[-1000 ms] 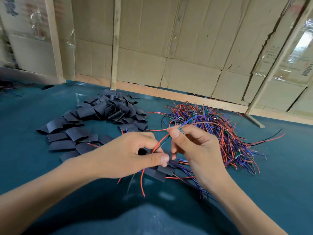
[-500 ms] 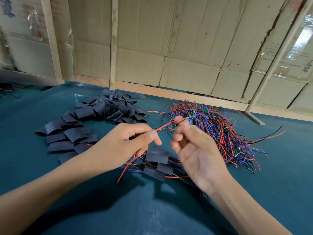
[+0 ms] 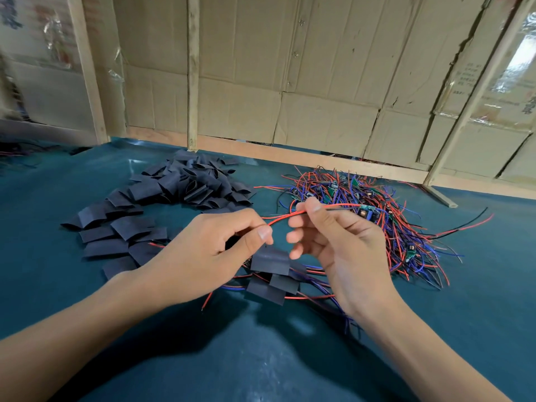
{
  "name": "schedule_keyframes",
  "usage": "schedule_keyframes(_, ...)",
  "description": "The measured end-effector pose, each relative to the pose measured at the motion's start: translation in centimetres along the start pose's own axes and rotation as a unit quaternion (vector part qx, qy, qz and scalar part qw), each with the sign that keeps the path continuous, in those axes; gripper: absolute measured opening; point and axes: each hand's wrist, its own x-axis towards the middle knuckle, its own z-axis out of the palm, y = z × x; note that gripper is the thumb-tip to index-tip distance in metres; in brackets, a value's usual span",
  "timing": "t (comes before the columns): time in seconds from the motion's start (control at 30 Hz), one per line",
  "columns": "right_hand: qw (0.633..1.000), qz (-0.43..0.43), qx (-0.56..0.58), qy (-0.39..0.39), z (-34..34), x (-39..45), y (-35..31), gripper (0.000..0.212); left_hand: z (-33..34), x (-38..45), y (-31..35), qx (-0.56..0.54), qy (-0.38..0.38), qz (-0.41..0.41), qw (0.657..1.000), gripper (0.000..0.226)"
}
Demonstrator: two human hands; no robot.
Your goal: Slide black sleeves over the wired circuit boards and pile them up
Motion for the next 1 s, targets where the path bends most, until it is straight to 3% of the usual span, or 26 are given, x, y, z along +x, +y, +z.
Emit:
schedule_keyframes(0.07, 1.000, -0.014, -0.004, 0.009, 0.1, -0.1, -0.1, 0.021, 0.0, 0.1, -0.2, -0.032, -0.015, -0.012, 0.999, 0.021)
schedule_keyframes(0.13, 0.999, -0.028, -0.007, 0.015, 0.2, -0.2, -0.3, 0.020, -0.1, 0.1, -0.6, -0.075, -0.050, -0.027, 0.996, 0.051)
schedule_keyframes(0.2, 0.999, -0.036, -0.008, 0.013, 0.3, -0.3, -0.5, 0.021, 0.0, 0.1, -0.8, -0.093, -0.067, -0.018, 0.993, 0.065)
schedule_keyframes(0.43, 0.996, -0.079, -0.029, 0.019, 0.8, -1.0, -0.4, 0.027, 1.0, 0.5, -1.0, -0.108, -0.017, 0.081, 0.991, 0.055)
schedule_keyframes(0.77, 0.989, -0.131, -0.064, 0.025, 0.4, -0.9, -0.4, 0.020, 0.6, 0.3, -0.2, -0.121, -0.054, 0.071, 0.989, 0.058)
schedule_keyframes(1.0, 0.971, -0.133, -0.181, -0.084, 0.9, -1.8, 0.6, 0.010, 0.2, -0.1, 0.9, -0.014, -0.049, 0.111, 0.993, 0.056)
